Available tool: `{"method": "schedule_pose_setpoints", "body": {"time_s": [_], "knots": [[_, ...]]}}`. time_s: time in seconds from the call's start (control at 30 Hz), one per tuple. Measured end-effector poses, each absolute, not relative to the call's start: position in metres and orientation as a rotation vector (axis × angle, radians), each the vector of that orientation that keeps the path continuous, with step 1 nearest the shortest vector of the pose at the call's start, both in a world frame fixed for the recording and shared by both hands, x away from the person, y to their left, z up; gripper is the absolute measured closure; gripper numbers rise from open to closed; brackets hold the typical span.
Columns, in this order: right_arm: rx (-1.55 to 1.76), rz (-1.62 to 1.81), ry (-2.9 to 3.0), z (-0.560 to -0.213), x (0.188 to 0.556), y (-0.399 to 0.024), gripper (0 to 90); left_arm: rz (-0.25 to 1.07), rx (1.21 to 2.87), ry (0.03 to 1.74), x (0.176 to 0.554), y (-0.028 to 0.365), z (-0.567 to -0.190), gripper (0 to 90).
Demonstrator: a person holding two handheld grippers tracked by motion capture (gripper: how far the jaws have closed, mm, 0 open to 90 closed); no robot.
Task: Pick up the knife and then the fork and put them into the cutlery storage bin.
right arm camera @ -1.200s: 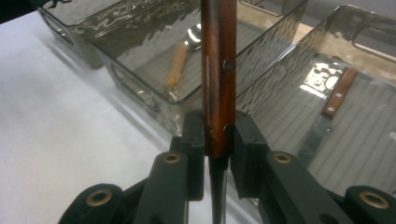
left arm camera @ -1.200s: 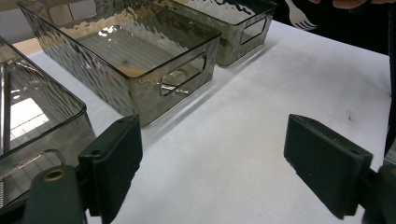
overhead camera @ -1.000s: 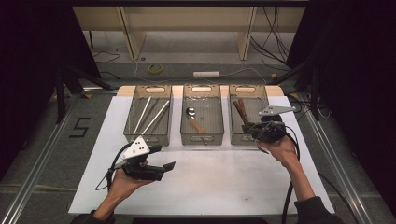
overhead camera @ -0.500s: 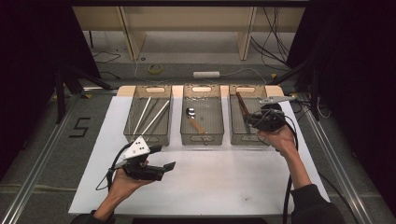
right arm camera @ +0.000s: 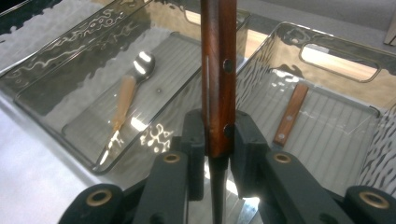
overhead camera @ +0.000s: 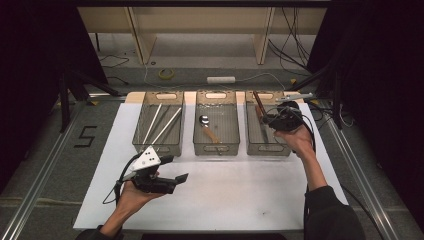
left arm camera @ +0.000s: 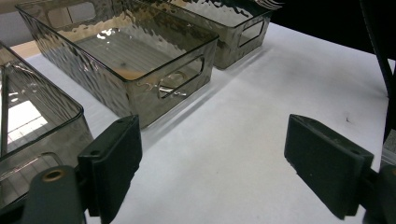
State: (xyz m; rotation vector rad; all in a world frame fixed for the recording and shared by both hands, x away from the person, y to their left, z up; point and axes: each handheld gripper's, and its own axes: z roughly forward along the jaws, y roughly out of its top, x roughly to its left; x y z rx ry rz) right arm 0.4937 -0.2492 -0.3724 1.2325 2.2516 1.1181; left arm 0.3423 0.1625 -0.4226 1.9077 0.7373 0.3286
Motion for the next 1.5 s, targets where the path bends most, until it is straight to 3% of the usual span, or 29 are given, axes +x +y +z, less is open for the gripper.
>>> {"method": "schedule_pose_setpoints", "body": {"time_s": [0.57,1.5], "knots": [[1.295,1.060,2.218,-0.369,0.522,-0.243,77.7,0.326,1.908,0.734,0.342,0.162,-0.423,18.7],[1.371,0.952,2.203,-0.398,0.543,-0.244,77.6,0.324,1.910,0.730,0.342,0.161,-0.423,18.7]]}}
